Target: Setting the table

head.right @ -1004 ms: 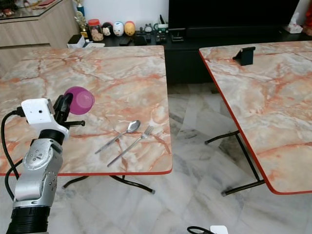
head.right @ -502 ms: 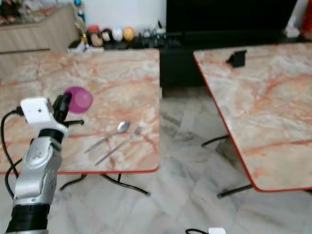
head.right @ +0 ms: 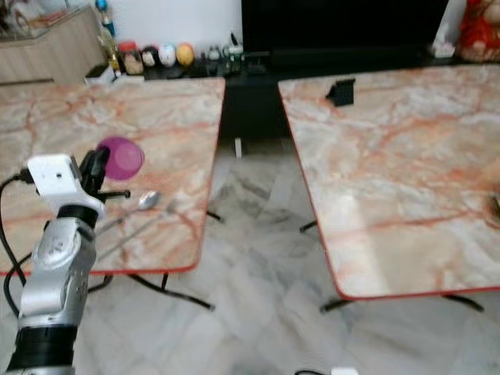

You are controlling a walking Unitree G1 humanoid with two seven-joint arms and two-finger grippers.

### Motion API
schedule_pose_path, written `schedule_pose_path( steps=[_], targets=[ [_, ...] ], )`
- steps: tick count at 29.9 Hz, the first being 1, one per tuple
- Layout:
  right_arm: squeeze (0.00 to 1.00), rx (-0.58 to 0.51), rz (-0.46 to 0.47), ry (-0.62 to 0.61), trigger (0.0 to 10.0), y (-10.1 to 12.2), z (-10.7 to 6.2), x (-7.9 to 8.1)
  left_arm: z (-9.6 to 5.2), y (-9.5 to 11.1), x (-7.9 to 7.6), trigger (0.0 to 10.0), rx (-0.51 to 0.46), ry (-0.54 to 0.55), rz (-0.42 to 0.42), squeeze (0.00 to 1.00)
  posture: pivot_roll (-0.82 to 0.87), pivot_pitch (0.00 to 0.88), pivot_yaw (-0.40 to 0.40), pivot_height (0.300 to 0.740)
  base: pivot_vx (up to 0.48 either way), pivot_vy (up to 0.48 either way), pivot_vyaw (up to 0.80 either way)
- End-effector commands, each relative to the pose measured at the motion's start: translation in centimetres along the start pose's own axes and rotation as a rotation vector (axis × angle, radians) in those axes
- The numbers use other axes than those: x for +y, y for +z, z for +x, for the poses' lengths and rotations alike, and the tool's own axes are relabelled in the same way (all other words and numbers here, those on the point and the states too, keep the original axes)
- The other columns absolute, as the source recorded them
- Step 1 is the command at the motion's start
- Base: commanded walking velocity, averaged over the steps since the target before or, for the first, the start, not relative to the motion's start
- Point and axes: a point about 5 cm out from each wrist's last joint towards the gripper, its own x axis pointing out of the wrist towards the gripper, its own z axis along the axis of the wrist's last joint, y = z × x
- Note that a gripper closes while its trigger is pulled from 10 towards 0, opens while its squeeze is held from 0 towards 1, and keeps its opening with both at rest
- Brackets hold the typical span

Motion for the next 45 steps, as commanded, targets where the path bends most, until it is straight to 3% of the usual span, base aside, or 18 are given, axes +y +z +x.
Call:
schedule_pose_path(
  steps=[1,28,45],
  targets=[
    [0.0,-0.012,-0.004,0.008,10.0,0.3,0.1,0.4,0.1,0.5,0.9,10.0,-0.024,0.024,0.02,0.0,-0.07,0.0,0.059,0.732,0.0,-0.424,0.0],
    [0.0,-0.028,0.005,-0.004,10.0,1.1,0.2,-0.1,0.5,0.9,2.2,10.0,-0.026,0.073,0.052,0.0,-0.05,0.0,0.027,0.732,0.0,-0.422,0.0],
    [0.0,-0.039,0.004,-0.009,10.0,1.6,0.3,-0.3,0.3,1.0,3.5,10.0,-0.007,0.044,0.135,0.0,-0.04,0.0,0.019,0.732,0.0,-0.422,0.0]
  ],
)
